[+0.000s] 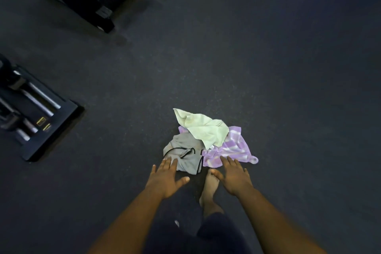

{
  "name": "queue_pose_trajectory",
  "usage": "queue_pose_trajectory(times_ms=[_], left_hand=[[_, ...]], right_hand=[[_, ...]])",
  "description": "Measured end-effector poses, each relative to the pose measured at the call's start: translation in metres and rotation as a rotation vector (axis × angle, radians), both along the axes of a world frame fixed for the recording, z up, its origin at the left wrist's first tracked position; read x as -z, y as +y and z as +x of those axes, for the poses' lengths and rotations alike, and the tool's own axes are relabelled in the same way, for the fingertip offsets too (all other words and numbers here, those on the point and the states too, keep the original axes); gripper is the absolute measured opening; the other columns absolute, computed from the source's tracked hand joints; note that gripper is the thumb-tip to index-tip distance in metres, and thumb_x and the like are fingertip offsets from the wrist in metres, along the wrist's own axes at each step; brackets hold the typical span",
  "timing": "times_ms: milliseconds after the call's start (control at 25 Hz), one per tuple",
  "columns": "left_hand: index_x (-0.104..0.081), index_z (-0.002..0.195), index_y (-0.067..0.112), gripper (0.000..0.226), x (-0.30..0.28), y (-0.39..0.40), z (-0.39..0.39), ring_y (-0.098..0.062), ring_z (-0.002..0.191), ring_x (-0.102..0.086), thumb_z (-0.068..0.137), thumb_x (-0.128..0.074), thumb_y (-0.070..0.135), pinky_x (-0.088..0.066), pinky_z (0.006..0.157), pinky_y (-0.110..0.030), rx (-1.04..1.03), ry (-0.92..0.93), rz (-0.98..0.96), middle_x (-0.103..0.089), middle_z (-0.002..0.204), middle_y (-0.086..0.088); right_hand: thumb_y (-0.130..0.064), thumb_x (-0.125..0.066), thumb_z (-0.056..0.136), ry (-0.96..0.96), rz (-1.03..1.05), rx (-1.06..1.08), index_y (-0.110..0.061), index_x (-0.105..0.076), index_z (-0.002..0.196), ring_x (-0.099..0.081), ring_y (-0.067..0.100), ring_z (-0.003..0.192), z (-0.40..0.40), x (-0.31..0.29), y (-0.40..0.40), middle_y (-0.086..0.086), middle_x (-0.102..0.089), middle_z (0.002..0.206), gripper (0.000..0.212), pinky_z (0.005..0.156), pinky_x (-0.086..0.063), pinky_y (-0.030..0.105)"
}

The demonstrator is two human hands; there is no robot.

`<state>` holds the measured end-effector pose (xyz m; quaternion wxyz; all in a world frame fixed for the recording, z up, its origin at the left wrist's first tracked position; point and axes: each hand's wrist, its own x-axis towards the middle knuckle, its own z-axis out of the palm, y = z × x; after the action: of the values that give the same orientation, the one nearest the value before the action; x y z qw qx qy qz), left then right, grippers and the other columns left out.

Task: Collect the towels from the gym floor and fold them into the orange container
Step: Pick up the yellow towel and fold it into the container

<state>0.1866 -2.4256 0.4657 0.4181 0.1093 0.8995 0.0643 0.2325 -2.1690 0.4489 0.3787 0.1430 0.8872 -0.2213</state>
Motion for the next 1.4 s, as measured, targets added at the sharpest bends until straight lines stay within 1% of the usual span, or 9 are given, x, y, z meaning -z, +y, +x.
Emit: queue_pose_trajectory(times_ms=[120, 240, 360, 560, 720, 840, 1080, 1280, 1400], left_hand=[[-0.001, 0.164, 0.022, 0.126, 0.058, 0.027, -0.043, -0.021, 0.158, 0.000, 0.064, 0.000, 0.098, -0.004, 0.126, -0.052, -0.012, -0.040, -0.009, 0.002, 0.172, -0.004], [-0.003, 0.164, 0.023, 0.107, 0.148, 0.046, -0.078, -0.020, 0.158, 0.000, 0.083, -0.023, 0.090, -0.004, 0.125, -0.052, -0.020, -0.087, -0.031, 0.001, 0.172, -0.004], [-0.002, 0.164, 0.024, 0.131, 0.251, 0.051, -0.101, -0.022, 0.158, 0.002, 0.059, 0.007, 0.101, -0.004, 0.125, -0.052, 0.036, -0.108, -0.067, 0.002, 0.172, -0.004], [0.003, 0.163, 0.024, 0.096, 0.392, 0.042, -0.122, -0.020, 0.158, 0.008, 0.092, -0.027, 0.080, 0.001, 0.125, -0.049, 0.129, -0.172, -0.115, 0.009, 0.171, -0.003], [0.006, 0.163, 0.024, 0.104, 0.483, 0.031, -0.131, -0.021, 0.158, 0.008, 0.083, -0.017, 0.087, 0.000, 0.125, -0.049, 0.225, -0.197, -0.128, 0.013, 0.171, -0.003], [0.010, 0.162, 0.025, 0.093, 0.514, 0.029, -0.134, -0.021, 0.157, 0.012, 0.095, -0.028, 0.077, 0.002, 0.126, -0.050, 0.299, -0.214, -0.121, 0.018, 0.170, -0.002], [0.006, 0.162, 0.026, 0.102, 0.457, 0.031, -0.139, -0.020, 0.158, 0.006, 0.083, -0.017, 0.086, 0.002, 0.125, -0.047, 0.328, -0.204, -0.127, 0.012, 0.171, -0.001], [0.007, 0.162, 0.028, 0.134, 0.285, 0.051, -0.158, -0.018, 0.158, 0.006, 0.050, 0.018, 0.099, 0.002, 0.125, -0.048, 0.390, -0.177, -0.110, 0.007, 0.172, 0.002], [0.006, 0.163, 0.025, 0.118, 0.171, 0.066, -0.166, -0.020, 0.158, 0.007, 0.070, 0.001, 0.097, 0.001, 0.125, -0.051, 0.456, -0.157, -0.109, 0.009, 0.171, -0.002]], right_hand=[[-0.073, -0.038, 0.094, -0.027, 0.013, -0.054, -0.032, -0.025, 0.157, -0.017, 0.024, 0.154, -0.047, 0.056, 0.018, -0.002, -0.023, 0.167, 0.077, 0.120, -0.023, 0.054], [-0.070, -0.043, 0.094, -0.040, -0.003, -0.067, -0.031, -0.039, 0.150, -0.036, 0.026, 0.144, -0.085, 0.143, 0.030, 0.000, -0.044, 0.155, 0.068, 0.113, -0.036, 0.048], [-0.063, -0.045, 0.097, -0.045, 0.004, -0.086, -0.027, -0.052, 0.137, -0.055, 0.026, 0.125, -0.110, 0.247, 0.031, 0.002, -0.062, 0.134, 0.054, 0.095, -0.046, 0.039], [-0.061, -0.044, 0.099, -0.108, 0.040, -0.096, -0.021, -0.047, 0.135, -0.060, 0.031, 0.115, -0.133, 0.412, 0.022, 0.007, -0.061, 0.129, 0.054, 0.084, -0.046, 0.040], [-0.062, -0.049, 0.097, -0.140, 0.121, -0.106, -0.017, -0.043, 0.127, -0.060, 0.031, 0.107, -0.148, 0.515, 0.004, 0.007, -0.057, 0.119, 0.055, 0.073, -0.037, 0.038], [-0.034, -0.058, 0.098, -0.139, 0.174, -0.156, -0.015, -0.045, 0.127, -0.060, 0.029, 0.107, -0.153, 0.547, -0.008, 0.007, -0.056, 0.118, 0.037, 0.074, -0.035, 0.035], [-0.004, -0.053, 0.090, -0.057, 0.181, -0.063, -0.012, -0.051, 0.113, -0.060, 0.029, 0.102, -0.135, 0.471, -0.002, 0.007, -0.059, 0.111, 0.024, 0.071, -0.034, 0.033], [-0.005, -0.042, 0.095, 0.011, 0.090, 0.125, -0.013, -0.048, 0.114, -0.060, 0.031, 0.104, -0.130, 0.289, 0.015, 0.008, -0.057, 0.116, 0.022, 0.073, -0.040, 0.037], [-0.010, -0.044, 0.097, 0.050, 0.095, 0.241, -0.014, -0.048, 0.115, -0.059, 0.031, 0.107, -0.118, 0.159, 0.020, 0.007, -0.057, 0.118, 0.019, 0.075, -0.040, 0.038]])
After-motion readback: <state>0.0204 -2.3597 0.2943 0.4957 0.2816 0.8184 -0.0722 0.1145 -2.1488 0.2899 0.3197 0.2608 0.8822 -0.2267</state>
